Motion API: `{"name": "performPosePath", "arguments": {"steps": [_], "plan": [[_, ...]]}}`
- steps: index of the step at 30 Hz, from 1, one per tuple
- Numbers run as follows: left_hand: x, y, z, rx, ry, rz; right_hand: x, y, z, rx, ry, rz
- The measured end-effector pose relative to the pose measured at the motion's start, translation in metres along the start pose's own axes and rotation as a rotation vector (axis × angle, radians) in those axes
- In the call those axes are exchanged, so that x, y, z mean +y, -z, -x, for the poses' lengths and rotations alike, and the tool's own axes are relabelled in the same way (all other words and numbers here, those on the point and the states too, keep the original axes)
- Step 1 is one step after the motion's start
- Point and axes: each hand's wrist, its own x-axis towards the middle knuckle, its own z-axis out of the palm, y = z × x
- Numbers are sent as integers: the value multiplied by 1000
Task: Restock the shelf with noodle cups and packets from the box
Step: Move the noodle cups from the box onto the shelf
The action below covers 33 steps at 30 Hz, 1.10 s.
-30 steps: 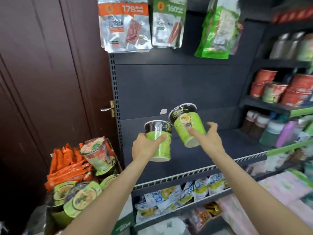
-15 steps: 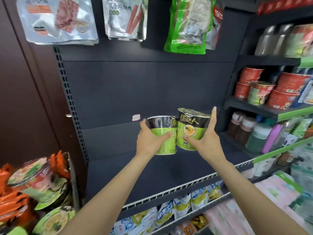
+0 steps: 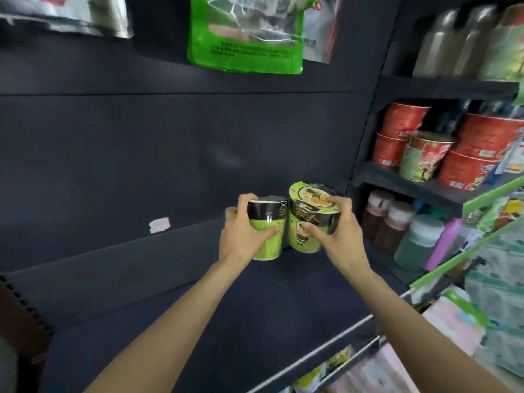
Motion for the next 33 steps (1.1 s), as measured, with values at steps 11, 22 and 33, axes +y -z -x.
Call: {"name": "performPosePath", "arguments": {"steps": [11,22,33], "plan": [[22,-116,-57,-3,95,-156,126,31,-88,-140,-137,-6],[34,-197,-75,122,142,-173,229,47,-156,-289,-61,66],[21,-230,-83,138,142,-167,289,4,-173,-235,-180,118]]}}
